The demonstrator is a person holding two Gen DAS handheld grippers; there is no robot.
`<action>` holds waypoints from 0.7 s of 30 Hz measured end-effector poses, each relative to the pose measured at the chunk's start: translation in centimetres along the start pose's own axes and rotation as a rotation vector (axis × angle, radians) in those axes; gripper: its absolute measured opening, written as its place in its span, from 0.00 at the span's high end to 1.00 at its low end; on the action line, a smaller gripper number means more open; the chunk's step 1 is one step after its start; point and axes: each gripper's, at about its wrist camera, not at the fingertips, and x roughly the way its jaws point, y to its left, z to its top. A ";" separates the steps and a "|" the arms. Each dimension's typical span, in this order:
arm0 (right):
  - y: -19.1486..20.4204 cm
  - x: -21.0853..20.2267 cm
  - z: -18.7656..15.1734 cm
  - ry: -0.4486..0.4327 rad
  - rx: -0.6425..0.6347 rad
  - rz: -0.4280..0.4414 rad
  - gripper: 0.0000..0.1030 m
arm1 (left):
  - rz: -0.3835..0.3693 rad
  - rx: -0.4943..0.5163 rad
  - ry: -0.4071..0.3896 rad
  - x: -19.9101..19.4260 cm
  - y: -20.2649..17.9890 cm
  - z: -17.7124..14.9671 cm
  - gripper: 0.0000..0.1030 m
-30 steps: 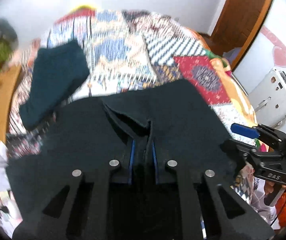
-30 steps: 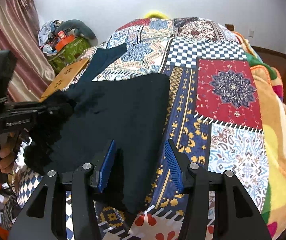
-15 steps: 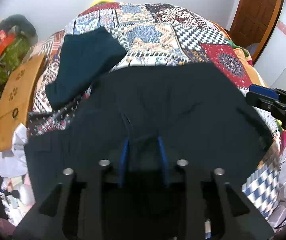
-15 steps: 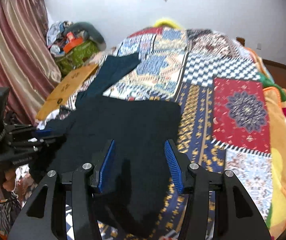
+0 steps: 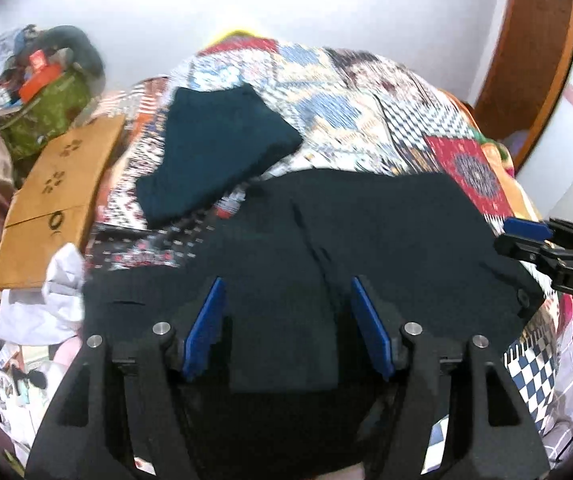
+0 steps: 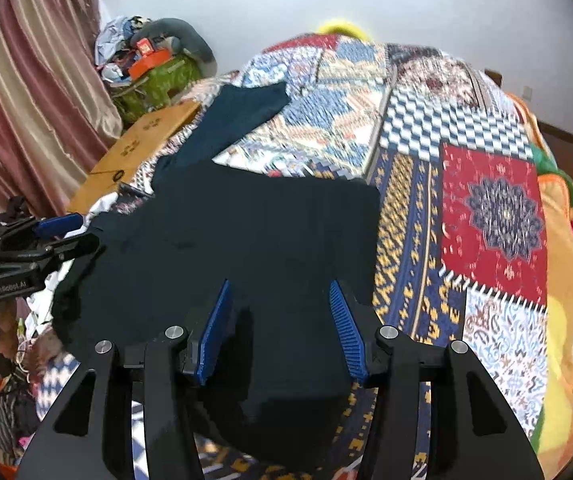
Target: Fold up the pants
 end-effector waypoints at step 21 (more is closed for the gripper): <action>10.4 4.6 0.8 0.080 -0.221 0.099 0.54 | -0.144 -0.734 0.199 -1.0 19.2 -13.4 0.16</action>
